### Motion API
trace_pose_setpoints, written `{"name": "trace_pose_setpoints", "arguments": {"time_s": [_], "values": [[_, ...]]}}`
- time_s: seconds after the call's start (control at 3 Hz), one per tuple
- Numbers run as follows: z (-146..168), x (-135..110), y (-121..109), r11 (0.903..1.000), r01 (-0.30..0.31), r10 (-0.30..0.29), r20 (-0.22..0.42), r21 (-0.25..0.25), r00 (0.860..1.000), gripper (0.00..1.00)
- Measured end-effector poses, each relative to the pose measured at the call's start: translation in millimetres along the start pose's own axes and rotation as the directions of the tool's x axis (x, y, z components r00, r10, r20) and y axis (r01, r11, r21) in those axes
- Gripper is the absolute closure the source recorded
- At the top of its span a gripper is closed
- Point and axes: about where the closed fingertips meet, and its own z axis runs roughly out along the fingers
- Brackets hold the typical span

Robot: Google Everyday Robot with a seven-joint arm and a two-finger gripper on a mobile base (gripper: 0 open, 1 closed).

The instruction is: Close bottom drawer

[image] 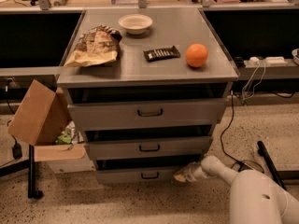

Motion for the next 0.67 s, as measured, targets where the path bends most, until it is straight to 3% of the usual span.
{"name": "trace_pose_setpoints", "arguments": {"time_s": [0.67], "values": [[0.3, -2.9, -2.1, 1.0000, 0.004, -0.004, 0.007, 0.001, 1.000, 1.00]]}}
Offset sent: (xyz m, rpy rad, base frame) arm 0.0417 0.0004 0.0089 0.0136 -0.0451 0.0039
